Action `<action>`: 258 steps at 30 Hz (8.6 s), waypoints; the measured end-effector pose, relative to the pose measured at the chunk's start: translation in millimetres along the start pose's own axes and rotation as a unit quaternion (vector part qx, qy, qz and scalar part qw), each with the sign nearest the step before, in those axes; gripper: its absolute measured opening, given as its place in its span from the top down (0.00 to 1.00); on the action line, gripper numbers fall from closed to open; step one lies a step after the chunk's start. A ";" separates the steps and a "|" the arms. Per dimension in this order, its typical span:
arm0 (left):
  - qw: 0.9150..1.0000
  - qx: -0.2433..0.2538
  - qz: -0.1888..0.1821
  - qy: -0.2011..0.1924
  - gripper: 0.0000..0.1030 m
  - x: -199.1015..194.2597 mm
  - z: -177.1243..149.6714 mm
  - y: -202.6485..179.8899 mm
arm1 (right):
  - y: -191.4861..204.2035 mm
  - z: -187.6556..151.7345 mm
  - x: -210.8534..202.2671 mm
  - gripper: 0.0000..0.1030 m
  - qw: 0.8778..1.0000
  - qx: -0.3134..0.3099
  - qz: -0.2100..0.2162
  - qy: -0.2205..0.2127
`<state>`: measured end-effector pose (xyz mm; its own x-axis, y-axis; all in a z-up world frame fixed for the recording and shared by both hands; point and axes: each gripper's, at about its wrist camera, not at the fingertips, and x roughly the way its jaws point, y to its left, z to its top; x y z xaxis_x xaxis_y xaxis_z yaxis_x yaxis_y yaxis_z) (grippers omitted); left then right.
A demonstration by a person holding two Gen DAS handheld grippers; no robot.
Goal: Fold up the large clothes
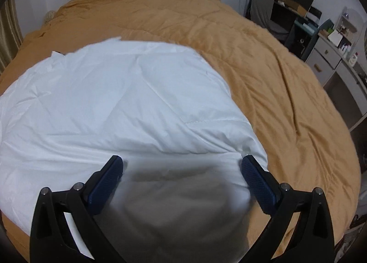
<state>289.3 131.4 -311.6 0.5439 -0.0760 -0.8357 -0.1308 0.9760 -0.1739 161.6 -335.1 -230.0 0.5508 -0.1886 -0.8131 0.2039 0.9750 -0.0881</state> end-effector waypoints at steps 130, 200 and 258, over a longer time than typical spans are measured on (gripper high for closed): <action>0.977 -0.106 -0.178 0.048 0.68 -65.7 -65.5 1.5 | 186.2 -82.8 -36.1 1.00 0.917 -0.064 0.229 0.319; 0.901 0.384 -0.199 0.023 0.51 -100.8 -184.1 -361.4 | -20.5 119.8 22.5 0.53 0.955 -0.079 0.176 0.223; 0.849 0.508 -0.136 0.042 0.31 -47.6 -78.9 -442.7 | -119.3 -113.1 -65.8 0.49 0.983 0.041 0.158 0.081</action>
<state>255.9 -313.2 -236.0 0.3717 -0.2999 -0.8786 0.7971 0.5882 0.1365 9.5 -425.8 -231.1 0.4621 0.1490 -0.8742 0.1115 0.9682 0.2240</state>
